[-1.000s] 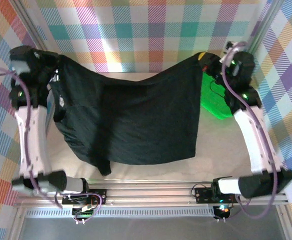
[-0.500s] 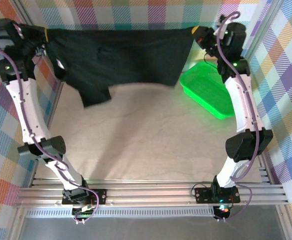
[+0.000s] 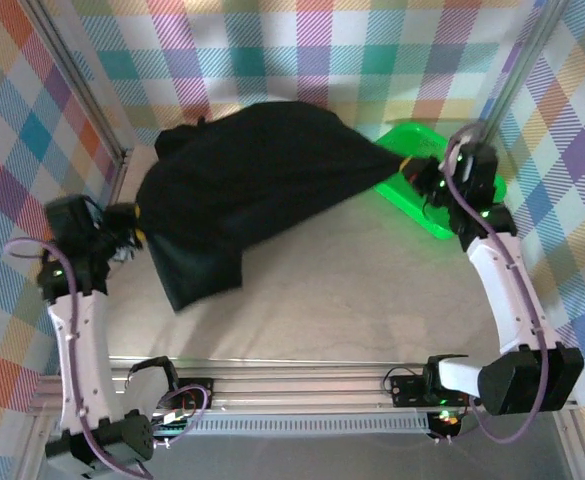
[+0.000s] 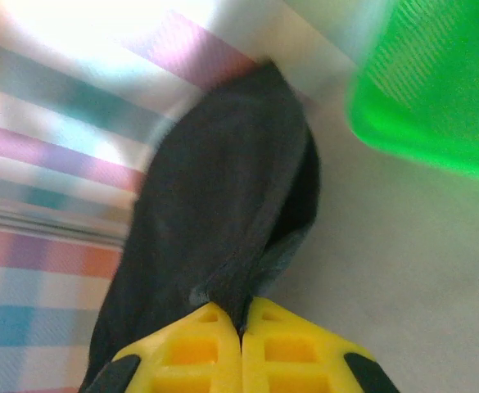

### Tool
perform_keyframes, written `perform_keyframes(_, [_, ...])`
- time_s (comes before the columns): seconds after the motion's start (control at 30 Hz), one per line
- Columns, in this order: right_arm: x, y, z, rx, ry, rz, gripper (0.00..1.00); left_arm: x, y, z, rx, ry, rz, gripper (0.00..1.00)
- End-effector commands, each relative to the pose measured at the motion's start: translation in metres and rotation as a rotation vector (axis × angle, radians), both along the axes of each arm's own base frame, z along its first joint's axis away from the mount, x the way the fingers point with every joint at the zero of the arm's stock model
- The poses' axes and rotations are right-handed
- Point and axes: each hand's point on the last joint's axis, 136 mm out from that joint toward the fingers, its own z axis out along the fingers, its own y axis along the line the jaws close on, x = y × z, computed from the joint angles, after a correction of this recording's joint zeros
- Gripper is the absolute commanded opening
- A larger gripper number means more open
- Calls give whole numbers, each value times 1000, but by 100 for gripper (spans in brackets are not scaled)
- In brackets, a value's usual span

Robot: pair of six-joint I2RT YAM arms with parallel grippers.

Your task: Fold and stack the t-shirts

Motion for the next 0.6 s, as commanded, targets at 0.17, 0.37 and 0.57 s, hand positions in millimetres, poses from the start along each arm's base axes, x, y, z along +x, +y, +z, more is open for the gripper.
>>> perform_keyframes(0.17, [-36,2,-158,-161,466,71,50,-47,-12,-141,148,400,-180,63])
perform_keyframes(0.37, [-7,6,-160,-269,400,111,46,-19,-16,-163,152,395,-238,59])
perform_keyframes(0.57, [69,43,-175,-324,364,156,44,19,-8,-170,162,401,-250,56])
